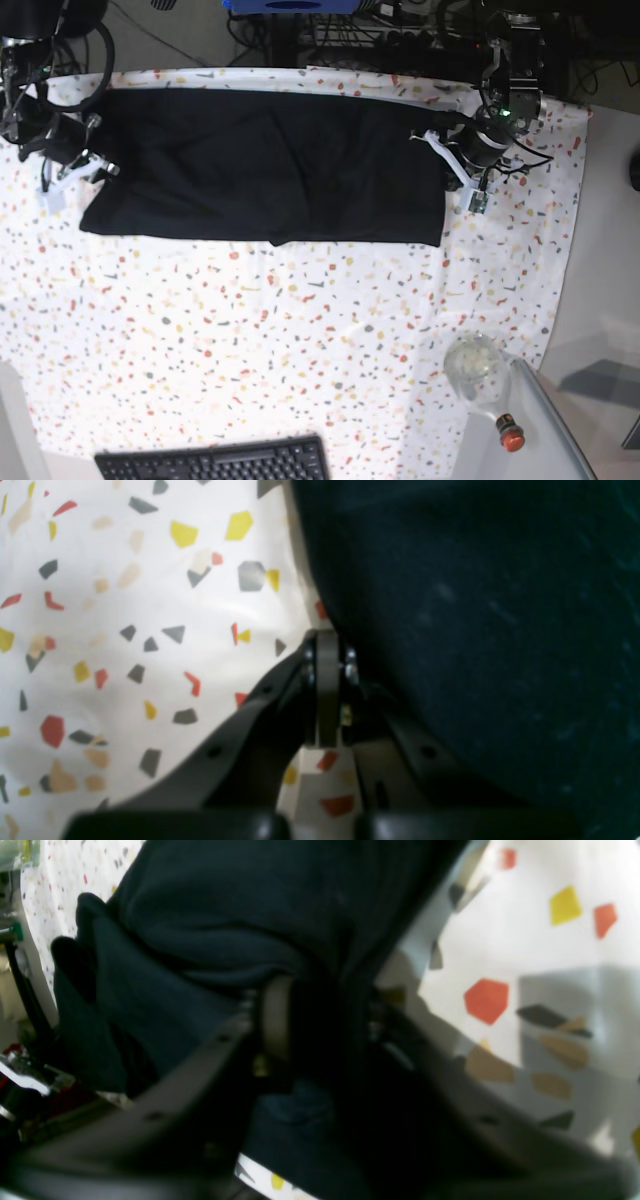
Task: Layout the t-shirt on the table in an organized manner, then fold the t-shirt properly
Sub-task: 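Fold the strip end with the left gripper toward the right gripper, then fold the strip end with the right gripper toward the left gripper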
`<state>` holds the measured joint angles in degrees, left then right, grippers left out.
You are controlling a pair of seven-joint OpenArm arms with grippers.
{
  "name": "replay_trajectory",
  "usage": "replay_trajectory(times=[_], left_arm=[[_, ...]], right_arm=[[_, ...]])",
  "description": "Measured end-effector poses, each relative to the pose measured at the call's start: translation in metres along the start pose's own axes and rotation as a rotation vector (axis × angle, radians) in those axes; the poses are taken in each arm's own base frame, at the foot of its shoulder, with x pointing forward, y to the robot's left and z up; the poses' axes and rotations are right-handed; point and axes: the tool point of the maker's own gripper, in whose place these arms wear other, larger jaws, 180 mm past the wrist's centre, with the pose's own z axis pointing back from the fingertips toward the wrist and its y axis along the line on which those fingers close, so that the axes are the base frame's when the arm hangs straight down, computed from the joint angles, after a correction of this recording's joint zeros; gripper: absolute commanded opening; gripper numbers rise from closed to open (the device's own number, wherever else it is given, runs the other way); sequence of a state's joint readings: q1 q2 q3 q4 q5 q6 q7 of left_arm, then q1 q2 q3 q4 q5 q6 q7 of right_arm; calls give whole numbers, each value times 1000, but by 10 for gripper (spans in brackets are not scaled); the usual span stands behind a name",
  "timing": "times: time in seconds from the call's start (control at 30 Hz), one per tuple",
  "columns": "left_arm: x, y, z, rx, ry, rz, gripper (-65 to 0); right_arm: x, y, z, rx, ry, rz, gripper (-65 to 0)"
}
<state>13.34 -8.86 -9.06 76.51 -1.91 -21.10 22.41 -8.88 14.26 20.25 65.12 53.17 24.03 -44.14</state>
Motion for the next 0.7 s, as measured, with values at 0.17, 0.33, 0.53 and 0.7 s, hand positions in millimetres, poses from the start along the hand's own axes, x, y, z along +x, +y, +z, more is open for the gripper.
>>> replay_trajectory(times=[0.17,0.33,0.53,0.7], left_arm=[[3,-14,-4,-23,-12,7,-650],[11,-55,-12,-104,-24,-46,-650],[27,-77,-22,-102,-33,-65,-650],[35,-108,-27,-177,-32,-85,-650]], right_arm=[[16,5,-2,2,-29,13,-650],[35,4,-4,-56,-60,-52,-650],[51,43,3,-63,-52,61,-650],[34,95,-5,-26,-16,105,-650]])
